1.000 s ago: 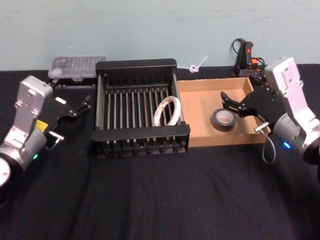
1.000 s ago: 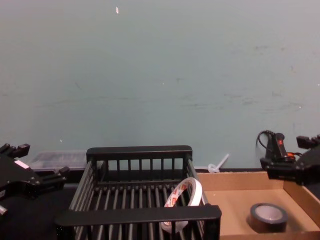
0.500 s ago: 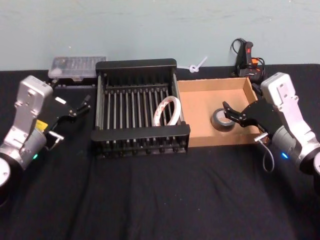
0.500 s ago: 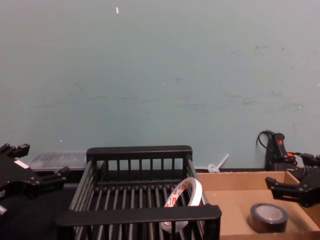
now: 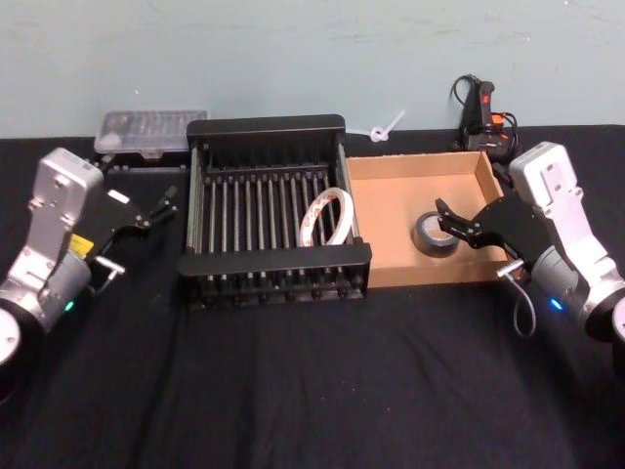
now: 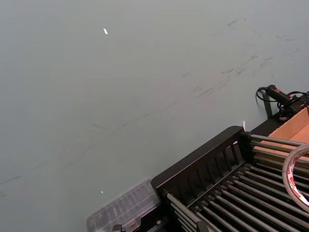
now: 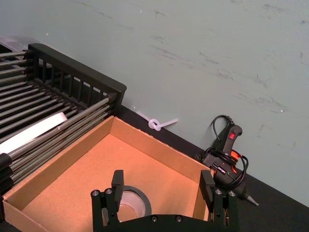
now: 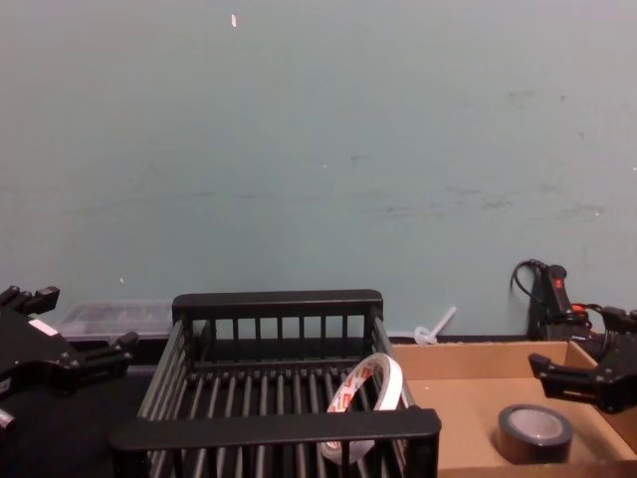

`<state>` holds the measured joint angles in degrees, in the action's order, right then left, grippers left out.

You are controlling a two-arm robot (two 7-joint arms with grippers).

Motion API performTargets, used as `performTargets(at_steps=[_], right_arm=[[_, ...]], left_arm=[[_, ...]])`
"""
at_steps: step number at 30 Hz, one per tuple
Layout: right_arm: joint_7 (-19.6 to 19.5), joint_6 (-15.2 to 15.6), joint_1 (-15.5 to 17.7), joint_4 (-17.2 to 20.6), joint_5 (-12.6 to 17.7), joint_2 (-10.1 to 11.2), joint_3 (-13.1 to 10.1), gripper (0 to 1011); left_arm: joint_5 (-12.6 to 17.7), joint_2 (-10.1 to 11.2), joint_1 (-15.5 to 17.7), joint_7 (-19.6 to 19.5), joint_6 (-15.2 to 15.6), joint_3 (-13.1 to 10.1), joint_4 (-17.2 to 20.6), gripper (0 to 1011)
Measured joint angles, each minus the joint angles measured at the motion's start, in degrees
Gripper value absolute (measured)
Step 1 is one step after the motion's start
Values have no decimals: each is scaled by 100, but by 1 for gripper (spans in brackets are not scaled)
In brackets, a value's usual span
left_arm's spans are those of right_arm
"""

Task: Pick up the white tape and place it into the black box , Pick up the silver tape and place it into the brown box.

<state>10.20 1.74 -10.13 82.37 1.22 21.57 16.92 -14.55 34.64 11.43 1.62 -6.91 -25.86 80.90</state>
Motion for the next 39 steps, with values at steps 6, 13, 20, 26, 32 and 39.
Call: performTargets(at_steps=[6, 13, 20, 26, 32, 39], right_arm=[[3, 2, -3, 0, 2, 3, 5, 1000], [4, 1, -6, 3, 3, 7, 10, 1000], [4, 2, -6, 3, 5, 10, 13, 1002], [4, 2, -7, 3, 8, 10, 13, 1000], [4, 2, -7, 3, 11, 10, 13, 1000], [3, 1, -7, 3, 11, 10, 13, 1000]], left_arm=[[0, 0, 0, 0, 0, 0, 0, 1001], [0, 0, 0, 0, 0, 0, 0, 1001], [0, 0, 0, 0, 0, 0, 0, 1001], [0, 0, 0, 0, 0, 0, 0, 1001], [0, 0, 0, 0, 0, 0, 0, 1001], [0, 0, 0, 0, 0, 0, 0, 1001]])
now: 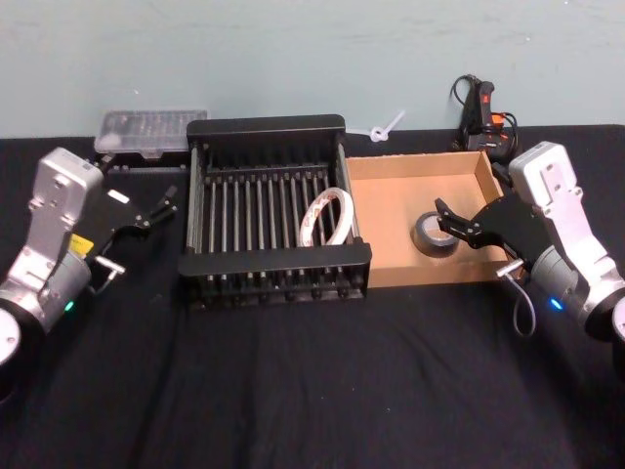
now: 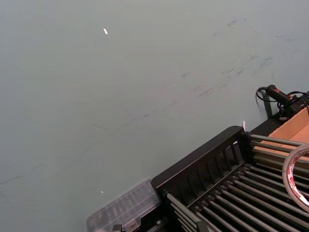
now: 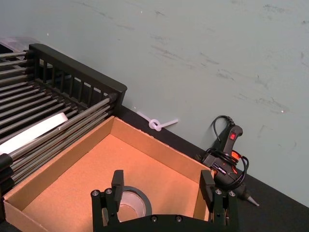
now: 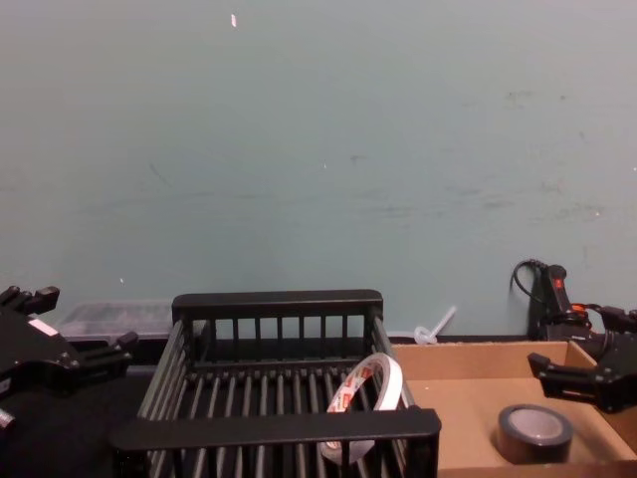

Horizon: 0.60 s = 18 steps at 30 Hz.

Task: Pick up the white tape and place it into the black box , Pick up the silver tape and place it into the brown box.

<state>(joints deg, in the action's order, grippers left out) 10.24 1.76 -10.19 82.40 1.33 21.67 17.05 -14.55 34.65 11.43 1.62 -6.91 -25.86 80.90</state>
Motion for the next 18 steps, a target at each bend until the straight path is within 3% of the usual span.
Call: performTargets(at_steps=[18], right_arm=[[0, 0, 0, 0, -1, 0, 0, 1000]], left_arm=[[0, 0, 0, 0, 0, 0, 0, 1001]])
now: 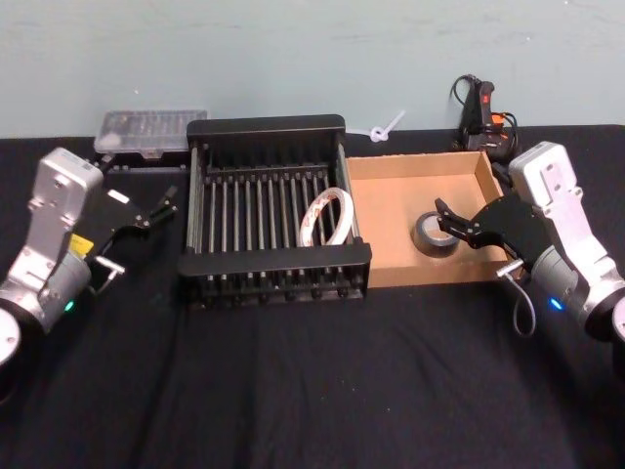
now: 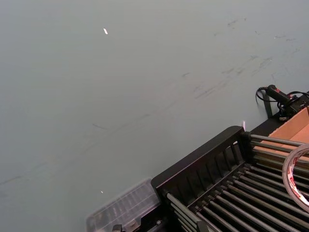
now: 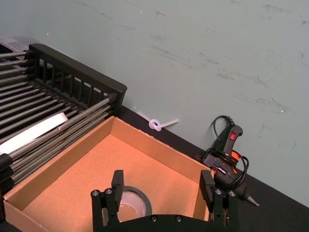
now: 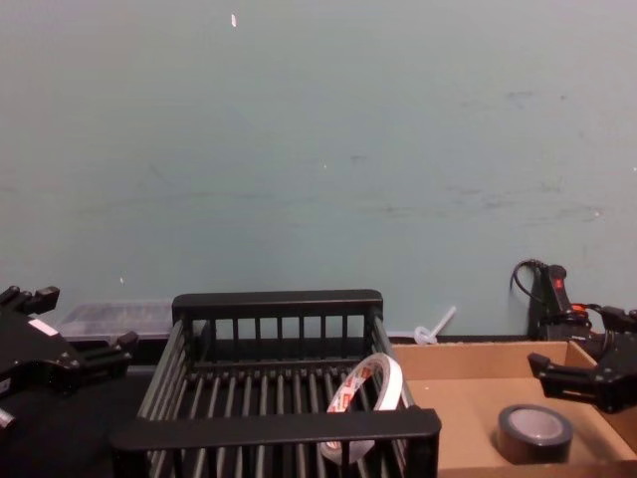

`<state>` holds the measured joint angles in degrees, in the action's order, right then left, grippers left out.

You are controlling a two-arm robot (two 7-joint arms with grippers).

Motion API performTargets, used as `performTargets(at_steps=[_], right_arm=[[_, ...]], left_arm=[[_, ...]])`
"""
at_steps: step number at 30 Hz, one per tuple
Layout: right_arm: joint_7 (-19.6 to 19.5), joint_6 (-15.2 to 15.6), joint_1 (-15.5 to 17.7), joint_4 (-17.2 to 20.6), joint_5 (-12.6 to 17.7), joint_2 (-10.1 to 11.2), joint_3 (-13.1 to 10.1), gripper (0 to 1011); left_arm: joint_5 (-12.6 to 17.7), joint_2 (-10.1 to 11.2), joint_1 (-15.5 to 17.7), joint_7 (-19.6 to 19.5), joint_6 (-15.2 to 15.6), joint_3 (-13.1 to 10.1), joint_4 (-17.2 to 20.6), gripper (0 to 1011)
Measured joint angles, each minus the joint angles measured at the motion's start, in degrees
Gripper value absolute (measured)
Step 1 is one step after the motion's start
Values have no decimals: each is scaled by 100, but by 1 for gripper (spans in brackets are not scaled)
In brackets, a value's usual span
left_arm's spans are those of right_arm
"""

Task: Pick up the white tape and place it into the black box , Pick up the silver tape and place it into the brown box.

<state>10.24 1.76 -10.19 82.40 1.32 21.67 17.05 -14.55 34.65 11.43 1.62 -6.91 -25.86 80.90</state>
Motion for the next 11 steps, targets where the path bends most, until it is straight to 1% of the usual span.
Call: performTargets(at_steps=[11], right_arm=[[-1, 0, 0, 0, 0, 0, 0, 1000]], left_arm=[[0, 0, 0, 0, 0, 0, 0, 1002]])
